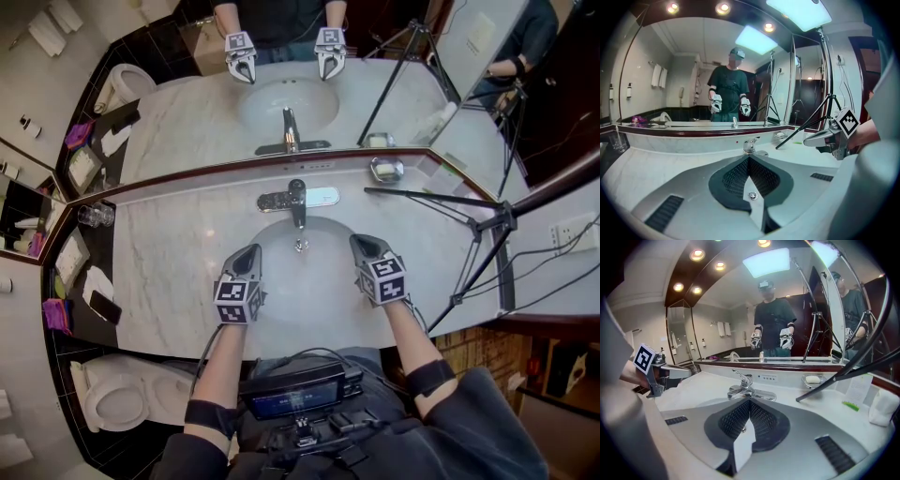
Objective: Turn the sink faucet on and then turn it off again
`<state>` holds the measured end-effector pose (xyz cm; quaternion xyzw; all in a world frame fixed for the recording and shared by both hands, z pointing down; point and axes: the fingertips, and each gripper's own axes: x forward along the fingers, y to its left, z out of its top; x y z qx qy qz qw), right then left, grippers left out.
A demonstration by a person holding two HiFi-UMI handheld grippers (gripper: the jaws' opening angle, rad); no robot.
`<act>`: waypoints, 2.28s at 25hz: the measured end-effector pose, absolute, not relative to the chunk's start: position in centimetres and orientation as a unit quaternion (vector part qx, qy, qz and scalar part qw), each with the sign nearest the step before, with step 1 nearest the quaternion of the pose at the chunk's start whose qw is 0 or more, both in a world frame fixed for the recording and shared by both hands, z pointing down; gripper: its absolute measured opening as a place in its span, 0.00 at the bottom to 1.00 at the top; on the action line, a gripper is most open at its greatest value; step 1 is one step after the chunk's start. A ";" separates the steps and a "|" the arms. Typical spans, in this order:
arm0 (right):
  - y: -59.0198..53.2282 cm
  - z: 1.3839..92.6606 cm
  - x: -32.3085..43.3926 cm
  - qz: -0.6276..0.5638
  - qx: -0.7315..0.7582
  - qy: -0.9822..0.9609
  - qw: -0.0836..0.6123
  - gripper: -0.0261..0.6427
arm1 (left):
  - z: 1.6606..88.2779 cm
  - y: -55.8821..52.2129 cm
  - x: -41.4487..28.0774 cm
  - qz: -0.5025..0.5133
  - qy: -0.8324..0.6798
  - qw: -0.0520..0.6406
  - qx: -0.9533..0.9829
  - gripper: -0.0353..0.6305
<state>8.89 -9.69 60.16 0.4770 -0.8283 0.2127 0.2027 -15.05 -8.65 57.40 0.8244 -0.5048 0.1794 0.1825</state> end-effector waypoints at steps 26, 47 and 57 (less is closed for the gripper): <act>-20.1 59.9 -4.0 -0.186 0.280 -0.829 0.447 0.36 | 58.2 -9.7 -15.9 0.181 -0.519 0.190 0.813 0.05; -20.8 63.7 -6.7 -0.242 0.199 -0.803 0.507 0.26 | 59.7 -9.6 -17.4 0.186 -0.527 0.206 0.803 0.05; -20.7 63.8 -6.7 -0.246 0.207 -0.799 0.509 0.24 | 59.8 -9.6 -17.2 0.188 -0.526 0.207 0.803 0.05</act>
